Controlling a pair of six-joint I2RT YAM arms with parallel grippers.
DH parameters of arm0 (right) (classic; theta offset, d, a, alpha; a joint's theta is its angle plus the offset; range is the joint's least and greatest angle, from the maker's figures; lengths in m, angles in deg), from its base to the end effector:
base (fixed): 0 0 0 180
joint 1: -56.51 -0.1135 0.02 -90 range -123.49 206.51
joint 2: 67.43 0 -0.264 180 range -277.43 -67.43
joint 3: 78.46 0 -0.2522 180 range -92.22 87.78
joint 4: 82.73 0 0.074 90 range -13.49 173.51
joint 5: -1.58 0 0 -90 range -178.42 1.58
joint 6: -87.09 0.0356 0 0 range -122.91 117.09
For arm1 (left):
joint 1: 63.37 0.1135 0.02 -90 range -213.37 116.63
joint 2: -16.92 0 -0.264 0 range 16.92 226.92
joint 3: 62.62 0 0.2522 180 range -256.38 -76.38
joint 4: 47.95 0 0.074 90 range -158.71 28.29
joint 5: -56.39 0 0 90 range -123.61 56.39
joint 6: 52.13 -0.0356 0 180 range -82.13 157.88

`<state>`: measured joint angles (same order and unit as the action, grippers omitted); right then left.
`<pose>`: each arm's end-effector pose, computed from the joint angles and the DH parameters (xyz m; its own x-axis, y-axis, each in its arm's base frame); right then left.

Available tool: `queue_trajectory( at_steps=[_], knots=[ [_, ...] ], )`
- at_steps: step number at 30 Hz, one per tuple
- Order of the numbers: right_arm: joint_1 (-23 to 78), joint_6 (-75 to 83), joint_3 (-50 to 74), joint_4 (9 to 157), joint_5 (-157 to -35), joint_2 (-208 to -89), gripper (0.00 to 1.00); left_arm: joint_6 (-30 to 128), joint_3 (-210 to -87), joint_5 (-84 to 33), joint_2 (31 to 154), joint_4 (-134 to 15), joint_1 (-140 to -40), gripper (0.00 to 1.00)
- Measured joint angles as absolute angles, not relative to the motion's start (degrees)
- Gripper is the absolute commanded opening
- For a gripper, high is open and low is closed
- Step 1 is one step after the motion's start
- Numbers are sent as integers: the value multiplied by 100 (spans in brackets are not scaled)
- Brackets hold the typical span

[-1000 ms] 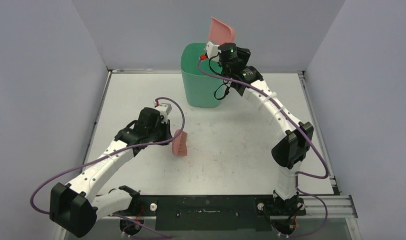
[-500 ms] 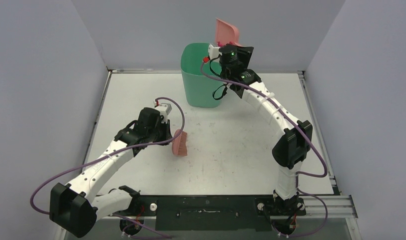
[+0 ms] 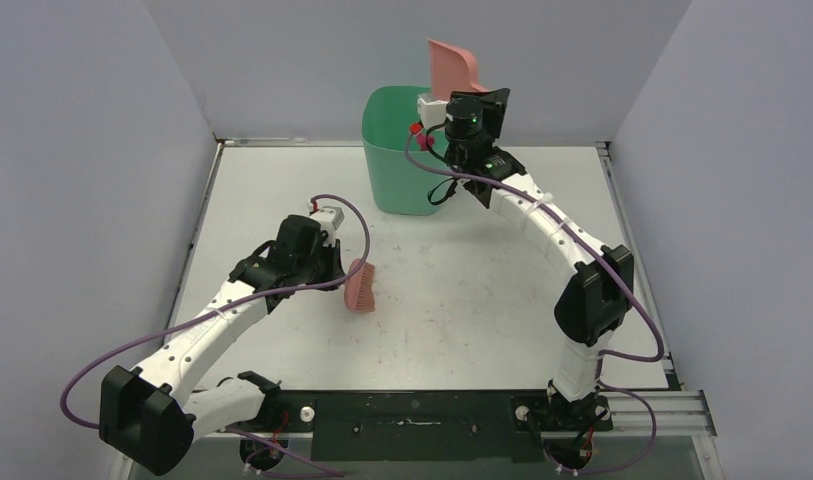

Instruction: Sweep away the paper scraps from the table

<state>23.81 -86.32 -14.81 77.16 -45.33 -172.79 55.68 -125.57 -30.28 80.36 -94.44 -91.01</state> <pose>0.3802 0.2152 0.4003 -0.1872 -0.9823 -0.0057 -0.1126 0.0273 -0.9933 0.2018 -0.1080 0.2674 -0.7690 0.0580 -0.6366 0.2763 0.9282 -0.2491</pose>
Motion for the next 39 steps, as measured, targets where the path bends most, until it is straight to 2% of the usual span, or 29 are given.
queue_trajectory(
  at_steps=[7,12,16,23,29,35,39],
  knots=[
    [2435,-8064,-1531,7386,-4646,-17039,8,5568,-12557,-3028,8036,-9442,-9101,0],
    [2702,-6849,-1833,6232,-5228,-16873,8,5568,-12557,-3028,8036,-9442,-9101,0],
    [3312,-5649,-1636,5229,-6084,-16328,8,5568,-12555,-3028,8036,-9442,-9099,0],
    [4632,-4340,539,4674,-7442,-14492,9,5570,-12553,-2969,8049,-9440,-9051,0],
    [4822,-3715,2657,4409,-8758,-13240,16,5572,-12553,-2855,8056,-9398,-8988,0],
    [4807,-3262,4010,4352,-9846,-12868,20,5596,-12553,-2711,8078,-9344,-8900,0],
    [4730,-3282,4235,4226,-10322,-13010,23,5686,-12542,-2562,8080,-9243,-8867,0]
  ],
)
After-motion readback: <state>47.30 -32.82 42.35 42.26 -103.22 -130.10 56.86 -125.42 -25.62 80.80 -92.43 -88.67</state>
